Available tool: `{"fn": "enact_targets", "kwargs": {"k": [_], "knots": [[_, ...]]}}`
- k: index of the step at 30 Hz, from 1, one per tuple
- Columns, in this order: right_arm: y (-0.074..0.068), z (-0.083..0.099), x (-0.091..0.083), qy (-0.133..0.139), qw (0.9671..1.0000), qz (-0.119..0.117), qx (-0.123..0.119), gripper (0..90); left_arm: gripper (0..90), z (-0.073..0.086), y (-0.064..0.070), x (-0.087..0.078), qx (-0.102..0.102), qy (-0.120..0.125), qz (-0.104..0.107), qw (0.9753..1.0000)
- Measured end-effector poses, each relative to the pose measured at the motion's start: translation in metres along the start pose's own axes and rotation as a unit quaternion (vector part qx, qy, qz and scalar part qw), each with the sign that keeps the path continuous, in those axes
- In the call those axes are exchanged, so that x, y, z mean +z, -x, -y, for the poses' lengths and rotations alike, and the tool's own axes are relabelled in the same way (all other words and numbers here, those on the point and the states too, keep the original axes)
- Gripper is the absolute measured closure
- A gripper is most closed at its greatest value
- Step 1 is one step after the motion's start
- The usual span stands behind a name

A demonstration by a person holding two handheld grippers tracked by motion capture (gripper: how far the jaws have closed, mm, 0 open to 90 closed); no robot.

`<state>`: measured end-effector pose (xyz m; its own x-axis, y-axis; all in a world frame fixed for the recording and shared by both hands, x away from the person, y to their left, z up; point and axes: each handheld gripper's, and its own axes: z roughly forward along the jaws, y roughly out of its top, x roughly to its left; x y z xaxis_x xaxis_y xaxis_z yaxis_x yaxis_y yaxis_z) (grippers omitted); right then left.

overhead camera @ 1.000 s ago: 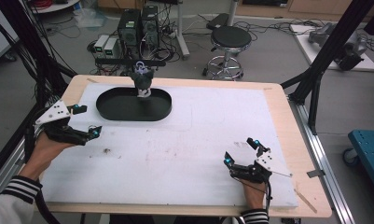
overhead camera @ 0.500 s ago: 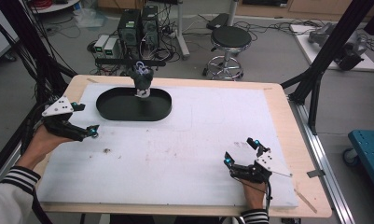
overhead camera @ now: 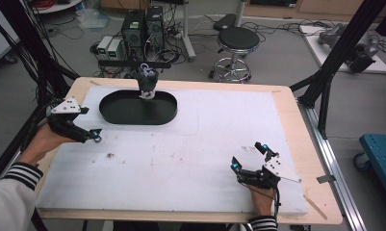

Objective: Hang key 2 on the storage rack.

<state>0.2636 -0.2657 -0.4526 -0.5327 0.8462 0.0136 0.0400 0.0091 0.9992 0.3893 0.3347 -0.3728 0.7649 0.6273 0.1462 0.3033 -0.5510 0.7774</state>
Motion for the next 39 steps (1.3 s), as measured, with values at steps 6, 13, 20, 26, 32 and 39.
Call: {"fn": "enact_targets", "kwargs": {"k": [6, 13, 20, 26, 32, 39], "knots": [[0.000, 0.000, 0.000, 0.001, 1.0000, 0.000, -0.001, 0.6, 3.0, 0.006, -0.006, 0.008, -0.006, -0.026, 0.002, 0.9996], [0.000, 0.000, 0.000, 0.001, 1.0000, 0.000, -0.001, 0.6, 10.7, 0.012, -0.012, 0.013, -0.008, -0.048, 0.010, 0.9988], [-0.001, 0.000, 0.000, 0.000, 1.0000, 0.000, -0.001, 0.6, 13.1, 0.017, -0.014, 0.019, -0.010, -0.078, 0.010, 0.9969], [0.000, 0.000, 0.000, 0.001, 1.0000, 0.001, -0.002, 0.6, 21.4, 0.021, -0.017, 0.021, -0.016, -0.097, 0.013, 0.9950], [0.000, 0.000, 0.000, 0.001, 1.0000, 0.000, -0.002, 0.6, 27.7, 0.023, -0.017, 0.024, -0.015, -0.115, 0.014, 0.9932], [0.000, 0.000, 0.000, 0.001, 1.0000, 0.001, -0.001, 0.6, 39.7, 0.026, -0.019, 0.027, -0.013, -0.130, 0.023, 0.9912]]}}
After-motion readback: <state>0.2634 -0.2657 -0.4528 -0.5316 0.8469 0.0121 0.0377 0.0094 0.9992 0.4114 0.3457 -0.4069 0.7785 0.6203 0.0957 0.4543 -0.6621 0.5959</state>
